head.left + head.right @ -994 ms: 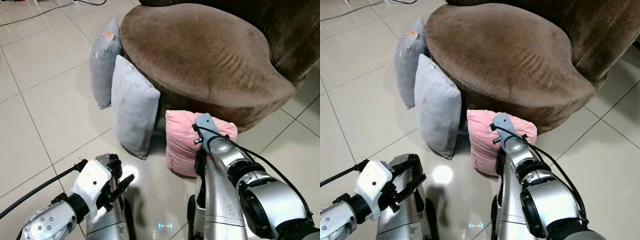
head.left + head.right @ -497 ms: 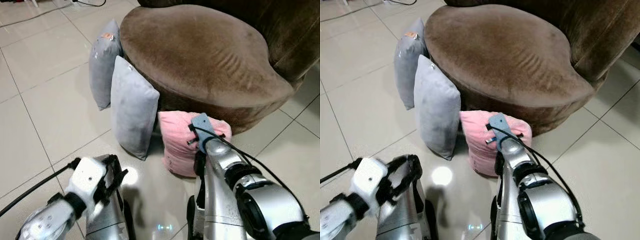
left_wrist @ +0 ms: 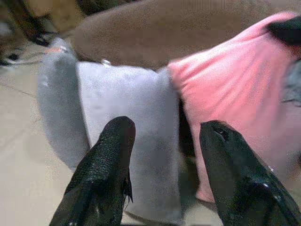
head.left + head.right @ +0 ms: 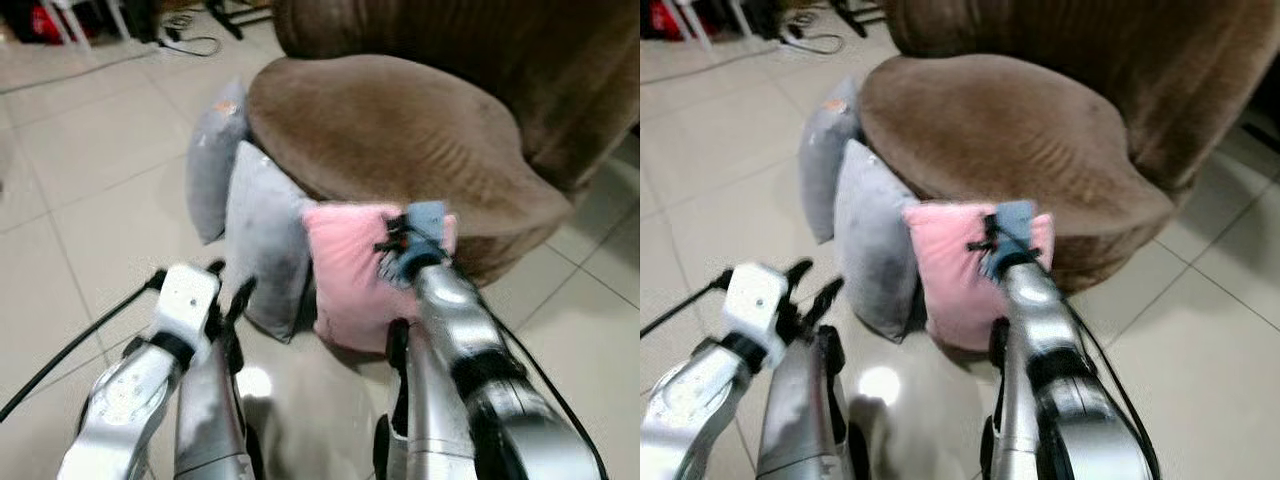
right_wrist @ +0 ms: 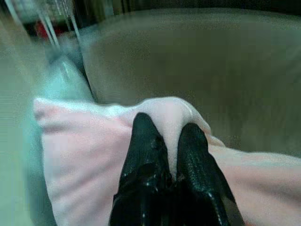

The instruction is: Move the pillow to the sofa from floor

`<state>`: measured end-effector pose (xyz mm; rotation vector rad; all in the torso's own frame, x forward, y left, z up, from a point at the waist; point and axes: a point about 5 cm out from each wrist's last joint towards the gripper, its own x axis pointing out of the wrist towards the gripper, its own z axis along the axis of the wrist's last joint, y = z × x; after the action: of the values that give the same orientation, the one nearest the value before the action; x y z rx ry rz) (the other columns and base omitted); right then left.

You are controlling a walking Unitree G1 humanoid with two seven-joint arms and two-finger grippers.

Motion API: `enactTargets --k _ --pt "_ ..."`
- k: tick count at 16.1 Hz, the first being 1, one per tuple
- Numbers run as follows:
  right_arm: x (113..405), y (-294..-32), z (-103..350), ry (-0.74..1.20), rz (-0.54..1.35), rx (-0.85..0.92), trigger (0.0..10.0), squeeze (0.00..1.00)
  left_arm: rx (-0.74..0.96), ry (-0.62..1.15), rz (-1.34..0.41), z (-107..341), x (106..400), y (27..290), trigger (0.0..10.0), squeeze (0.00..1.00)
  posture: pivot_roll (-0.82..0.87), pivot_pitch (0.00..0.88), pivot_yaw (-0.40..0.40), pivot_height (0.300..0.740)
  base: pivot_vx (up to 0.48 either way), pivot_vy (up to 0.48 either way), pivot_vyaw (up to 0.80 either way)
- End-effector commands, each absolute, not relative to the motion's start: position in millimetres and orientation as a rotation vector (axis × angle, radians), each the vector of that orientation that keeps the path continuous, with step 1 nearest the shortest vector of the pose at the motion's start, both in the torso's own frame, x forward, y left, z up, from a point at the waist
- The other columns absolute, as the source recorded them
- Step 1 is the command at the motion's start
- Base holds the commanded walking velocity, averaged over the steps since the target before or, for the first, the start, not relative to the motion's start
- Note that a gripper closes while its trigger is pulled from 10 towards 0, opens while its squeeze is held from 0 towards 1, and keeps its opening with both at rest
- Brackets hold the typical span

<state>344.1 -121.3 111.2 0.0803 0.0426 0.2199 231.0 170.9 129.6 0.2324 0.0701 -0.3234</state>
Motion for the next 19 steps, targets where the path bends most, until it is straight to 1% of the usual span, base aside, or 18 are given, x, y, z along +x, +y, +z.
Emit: enactTargets --k 1,2,3,4,5,6,7,8,9,10,15,17,19 --pt "346.3 -120.7 175.3 -0.19 0.262 0.133 0.0 0.0 0.236 0.053 -0.298 130.1 234.5 170.6 10.0 0.0 -0.07 0.0 0.043 0.43 0.0 0.0 0.0" --pt "339.5 -123.8 196.2 -0.259 0.272 0.16 0.0 0.0 0.233 0.04 -0.283 130.8 237.8 169.3 10.0 0.0 -0.08 0.0 0.052 0.43 0.0 0.0 0.0" --pt "326.3 -125.2 233.4 -0.38 0.28 0.237 1.6 0.0 0.233 0.018 -0.261 135.0 240.2 168.0 10.0 0.0 -0.08 0.0 0.055 0.43 0.0 0.0 0.0" --pt "322.5 -127.0 243.5 -0.387 0.252 0.256 6.8 0.0 0.233 0.006 -0.249 137.2 241.5 167.7 10.0 0.0 -0.08 0.0 0.053 0.43 0.0 0.0 0.0" --pt "315.5 -126.7 256.0 -0.418 0.26 0.256 10.0 0.0 0.23 -0.013 -0.231 140.6 243.1 167.5 10.0 0.0 -0.08 0.0 0.051 0.43 0.0 0.0 0.0" --pt "305.1 -126.6 269.4 -0.45 0.268 0.261 10.0 0.0 0.237 -0.038 -0.204 145.2 245.2 168.2 10.0 0.0 -0.08 0.0 0.046 0.43 0.0 0.0 0.0" --pt "301.3 -127.3 275.7 -0.461 0.263 0.287 10.0 0.0 0.239 -0.051 -0.189 148.1 246.4 169.1 10.0 0.0 -0.08 0.0 0.04 0.435 0.0 0.0 0.0" --pt "295.4 -129.5 285.4 -0.467 0.245 0.319 10.0 0.0 0.248 -0.078 -0.165 153.5 248.6 171.1 10.0 0.0 -0.08 0.0 0.036 0.45 0.0 0.0 0.0" --pt "293.9 -129.5 283.6 -0.458 0.24 0.322 10.0 0.0 0.25 -0.088 -0.158 155.0 249.7 171.9 10.0 0.0 -0.08 0.0 0.028 0.46 0.0 0.0 0.0" --pt "294.4 -130.9 274.5 -0.425 0.214 0.322 10.0 0.0 0.253 -0.098 -0.15 157.3 251.0 171.9 10.0 0.0 -0.08 0.0 0.019 0.47 0.0 0.0 0.0" --pt "282.5 -138.1 221.8 -0.229 0.144 0.191 10.0 0.0 0.25 -0.086 -0.124 150.8 250.4 173.8 10.0 0.0 -0.08 0.0 0.016 0.52 0.0 0.0 0.0" --pt "280.8 -141.6 217.0 -0.209 0.135 0.187 10.0 0.0 0.256 -0.091 -0.119 152.1 252.4 174.8 10.0 0.0 -0.09 0.0 0.022 0.54 0.0 0.0 0.0" --pt "278.6 -144.2 220.9 -0.222 0.129 0.239 10.0 0.0 0.255 -0.096 -0.115 152.7 254.1 173.8 10.0 0.0 -0.1 0.0 0.036 0.56 0.0 0.0 0.0"
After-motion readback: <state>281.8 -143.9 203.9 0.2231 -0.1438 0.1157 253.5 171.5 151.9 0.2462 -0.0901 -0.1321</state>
